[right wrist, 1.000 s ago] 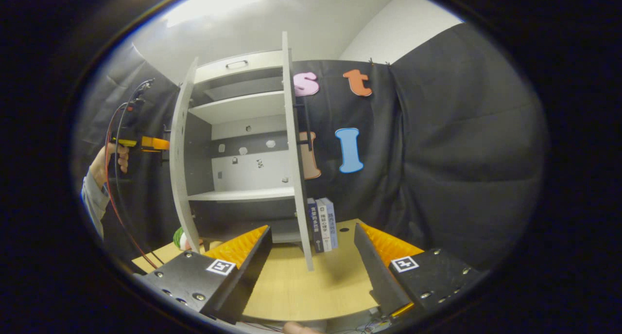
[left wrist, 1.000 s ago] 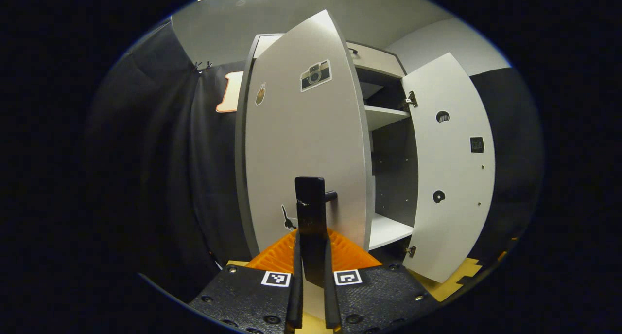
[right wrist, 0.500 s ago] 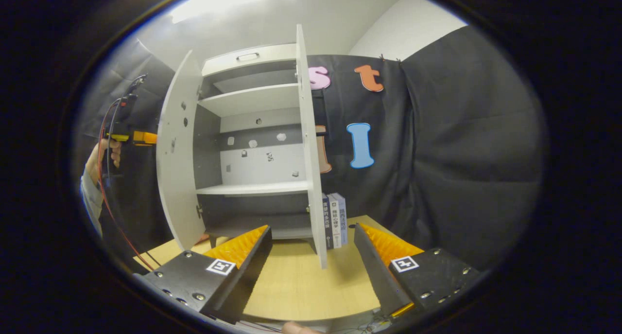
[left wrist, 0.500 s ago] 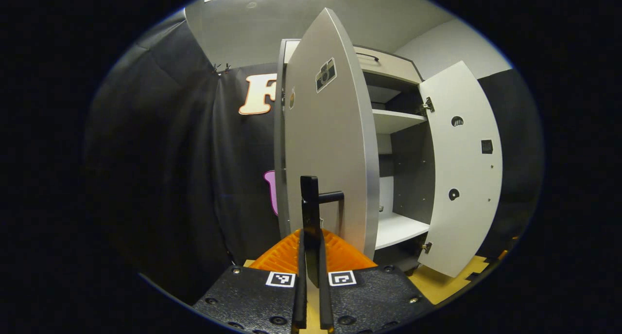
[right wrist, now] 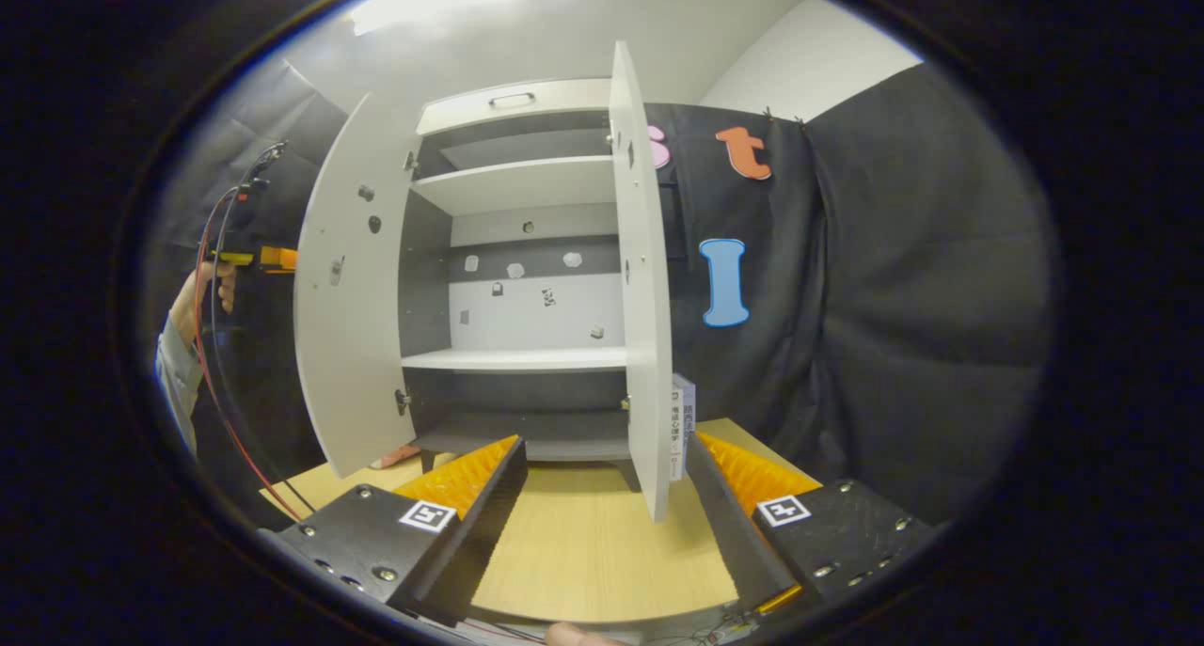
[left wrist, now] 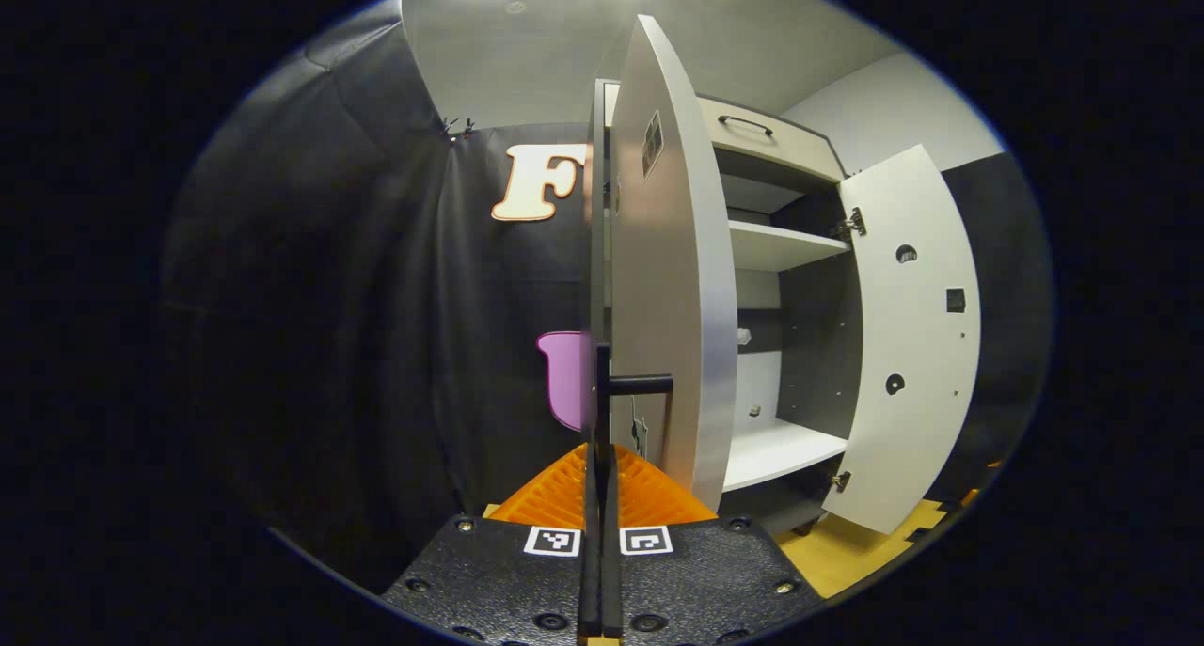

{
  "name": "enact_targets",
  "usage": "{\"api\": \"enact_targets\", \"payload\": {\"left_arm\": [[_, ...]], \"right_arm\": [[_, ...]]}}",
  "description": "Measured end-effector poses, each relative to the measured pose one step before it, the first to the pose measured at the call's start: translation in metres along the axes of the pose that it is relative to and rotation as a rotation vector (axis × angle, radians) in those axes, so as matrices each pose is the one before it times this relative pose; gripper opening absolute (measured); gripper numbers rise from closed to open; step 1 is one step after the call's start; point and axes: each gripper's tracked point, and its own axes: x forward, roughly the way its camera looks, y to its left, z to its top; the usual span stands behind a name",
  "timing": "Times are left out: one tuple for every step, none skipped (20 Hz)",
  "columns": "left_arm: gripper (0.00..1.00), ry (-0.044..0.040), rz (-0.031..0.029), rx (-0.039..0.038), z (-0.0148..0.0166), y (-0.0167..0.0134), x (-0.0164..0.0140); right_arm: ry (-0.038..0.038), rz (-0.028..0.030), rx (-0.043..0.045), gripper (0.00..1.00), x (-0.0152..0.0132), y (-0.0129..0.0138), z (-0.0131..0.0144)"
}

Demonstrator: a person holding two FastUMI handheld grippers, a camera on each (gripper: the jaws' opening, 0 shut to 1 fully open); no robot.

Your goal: Open the right door of the double-door shoe cabinet with the right hand, and open the left door with the left hand.

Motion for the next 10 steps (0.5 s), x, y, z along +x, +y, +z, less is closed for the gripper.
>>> {"api": "enact_targets", "payload": {"left_arm": [[0.01, -0.00306, -0.00596, 0.00578, 0.00116, 0.00306, -0.00231], [0.01, -0.00232, 0.00467, -0.00207, 0.00074, 0.00111, 0.00131], [0.01, 0.00627, 0.00818, -0.00522, -0.00147, -0.00008, -0.00206], [0.01, -0.00700, -0.00077, -0.00662, 0.00183, -0.00123, -0.00093], [0.01, 0.00324, 0.00226, -0.00170, -0.00169, -0.00012, 0.00125], [0.01, -0.00129, 0.00572, 0.00204, 0.00005, 0.00067, -0.00068], [0.01, -0.00420, 0.00860, -0.00086, 0.00075, 0.00150, 0.00046], [0.01, 0.00137, 0.00715, -0.00427, 0.00002, -0.00018, -0.00102], [0.01, -0.00363, 0.00224, -0.00637, 0.00024, -0.00099, -0.00207], [0.01, 0.00522, 0.00788, -0.00857, -0.00126, 0.00071, -0.00090]], "right_arm": [[-0.00095, 0.00258, -0.00286, 1.00, 0.00027, 0.00386, 0.00054], [-0.00285, 0.00183, 0.00136, 1.00, 0.00158, 0.00330, 0.00042], [-0.00060, 0.00307, 0.00105, 1.00, 0.00168, 0.00277, 0.00087], [0.00201, 0.00309, -0.00130, 1.00, 0.00053, 0.00237, -0.00154], [0.00127, 0.00250, -0.00322, 1.00, 0.00108, 0.00220, -0.00024], [0.00174, 0.00118, -0.00369, 1.00, 0.00019, 0.00206, -0.00068], [0.00151, 0.00220, -0.00364, 1.00, 0.00029, 0.00164, -0.00017], [0.00119, 0.00225, -0.00054, 1.00, 0.00085, 0.00069, -0.00100], [0.00169, 0.00312, 0.00088, 1.00, 0.00121, 0.00118, -0.00051], [0.00240, 0.00031, 0.00251, 1.00, 0.00093, 0.00042, -0.00060]]}}
